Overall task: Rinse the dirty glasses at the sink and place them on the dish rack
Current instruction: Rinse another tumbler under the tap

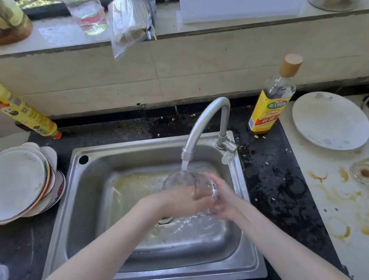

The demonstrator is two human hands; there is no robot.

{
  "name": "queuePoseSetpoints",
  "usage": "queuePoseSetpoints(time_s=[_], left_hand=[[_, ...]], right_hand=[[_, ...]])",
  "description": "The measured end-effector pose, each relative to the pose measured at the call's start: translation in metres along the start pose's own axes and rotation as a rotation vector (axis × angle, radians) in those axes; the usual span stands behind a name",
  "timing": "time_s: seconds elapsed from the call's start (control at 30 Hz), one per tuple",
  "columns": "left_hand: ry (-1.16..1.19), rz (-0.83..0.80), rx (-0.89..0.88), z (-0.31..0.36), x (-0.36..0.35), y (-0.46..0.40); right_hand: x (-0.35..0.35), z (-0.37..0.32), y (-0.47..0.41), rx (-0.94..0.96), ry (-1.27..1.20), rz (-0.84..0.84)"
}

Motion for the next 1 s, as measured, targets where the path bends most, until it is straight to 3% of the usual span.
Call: queuePoseSetpoints(time_s=[0.07, 0.17, 0.27, 0.37, 0.43, 0.53, 0.63, 0.7, 0.77, 0.87, 0.93, 1.0], left_hand=[[-0.038, 0.03, 0.031, -0.003, -0.002, 0.005], [0.036, 0.312, -0.003, -0.003, 0.008, 0.009], [0.4, 0.586, 0.02, -0.014, 0.02, 0.007], [0.811, 0.712, 0.105, -0.035, 0.025, 0.001], [0.853, 0.659, 0.116, -0.033, 0.025, 0.0], [0.667, 0.345, 0.005, -0.013, 0.017, -0.001], [-0.19, 0.05, -0.094, -0.003, 0.006, -0.001], [-0.505, 0.026, -0.141, -0.008, -0.001, -0.006], [-0.453, 0.063, -0.163, -0.009, -0.001, -0.007], [-0.052, 0.254, -0.146, -0.01, 0.008, -0.008], [0.162, 0.453, -0.156, -0.01, 0.017, -0.007], [0.26, 0.505, -0.116, -0.012, 0.02, -0.008]], right_hand=[[-0.001, -0.002, 0.007, -0.062, 0.021, -0.09], [-0.003, 0.004, 0.008, -0.118, 0.0, -0.047], [-0.009, 0.009, -0.002, 0.021, -0.138, -0.076], [-0.016, 0.01, -0.005, 0.264, -0.201, -0.101], [-0.015, 0.011, -0.008, 0.353, -0.217, -0.02], [-0.009, 0.008, -0.008, 0.262, -0.359, 0.057], [-0.014, 0.001, 0.009, 0.007, -0.354, -0.019], [-0.012, -0.001, 0.014, -0.007, -0.284, -0.062], [-0.008, 0.001, 0.013, -0.006, -0.266, -0.034], [-0.001, 0.008, -0.003, 0.114, -0.409, 0.035], [0.001, 0.012, -0.01, 0.225, -0.389, 0.05], [-0.003, 0.013, -0.008, 0.296, -0.314, -0.007]])
Point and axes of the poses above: each hand's wrist, its own y-axis away from the middle knuckle, its own x-axis out of the back of the hand, z = x × y, the point moved 4 cm from there along -y, towards the middle knuckle, and after that the axes turned 8 degrees about y, right-handed, at the moved point
